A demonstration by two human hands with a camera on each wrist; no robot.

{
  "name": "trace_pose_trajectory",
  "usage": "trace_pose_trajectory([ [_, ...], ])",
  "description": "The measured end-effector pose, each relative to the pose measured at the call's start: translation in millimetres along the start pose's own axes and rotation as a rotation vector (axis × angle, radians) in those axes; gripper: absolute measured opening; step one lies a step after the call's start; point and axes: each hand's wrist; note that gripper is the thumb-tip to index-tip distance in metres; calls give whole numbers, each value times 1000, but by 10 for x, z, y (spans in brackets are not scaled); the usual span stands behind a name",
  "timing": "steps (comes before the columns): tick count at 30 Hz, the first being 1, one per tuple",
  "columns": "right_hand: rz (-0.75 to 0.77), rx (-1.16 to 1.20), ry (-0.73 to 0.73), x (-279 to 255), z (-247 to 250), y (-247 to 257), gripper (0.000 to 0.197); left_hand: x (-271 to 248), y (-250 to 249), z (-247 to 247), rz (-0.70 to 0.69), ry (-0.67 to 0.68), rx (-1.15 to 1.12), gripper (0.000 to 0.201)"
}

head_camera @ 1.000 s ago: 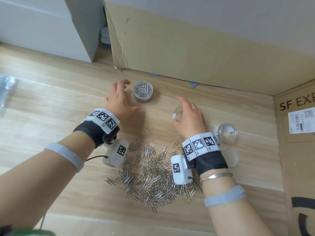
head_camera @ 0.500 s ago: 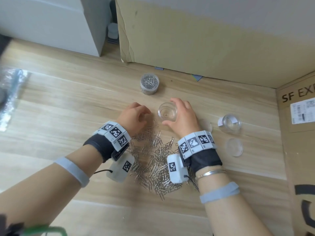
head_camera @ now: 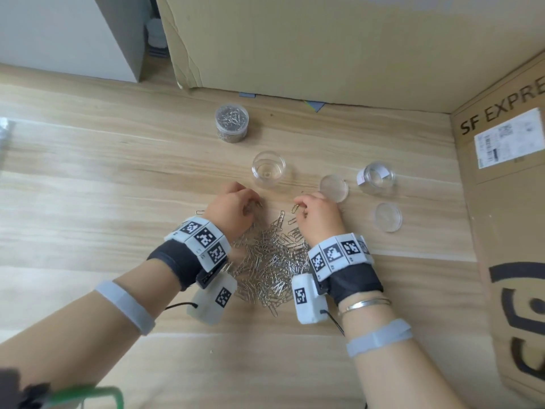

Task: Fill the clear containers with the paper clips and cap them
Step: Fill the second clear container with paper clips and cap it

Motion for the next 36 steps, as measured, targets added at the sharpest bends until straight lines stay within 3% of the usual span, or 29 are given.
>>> trace_pose_trajectory([
  [3, -17, 27, 0, -98, -15, -13, 29, -41, -85, -37, -37, 52, 12, 32],
  [5, -60, 40, -90, -136, 48, -69, 28, -54, -98, -38, -7, 50, 17, 31],
  [8, -184, -15, -188, -157, 179, -176, 28, -89, -66, 14, 122, -34, 146, 23],
  [12, -278, -70, -137, -158, 200, -239, 37, -144, 8, 33, 282, -14, 213, 24],
  [16, -265, -28, -112, -159, 110, -161, 36, -131, -8, -62, 162, 60, 215, 29],
  [20, -182, 86, 9, -203, 5, -16, 30, -162, -156, -50, 41, 125, 122, 35],
  [22, -149, 93, 35, -232, 15, 6, 32, -187, -175, -42, -13, 163, 129, 46],
  [26, -157, 0, 140, -347, 84, -26, 85, -300, -199, -68, -81, 230, 277, 88],
  [29, -185, -120, 273, -437, 12, -10, 115, -349, -222, -120, -108, 210, 406, 104],
  [32, -176, -199, 307, -464, -101, -4, 121, -341, -217, -172, -116, 198, 481, 111],
  [36, -124, -187, 227, -431, -133, 8, 104, -323, -220, -206, -97, 146, 470, 107],
])
Point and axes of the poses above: each hand's wrist, its own x-axis towards the middle knuckle, its own z-axis out of the back of the hand, y = z × x, and after that the axes turned 15 degrees about x, right-handed
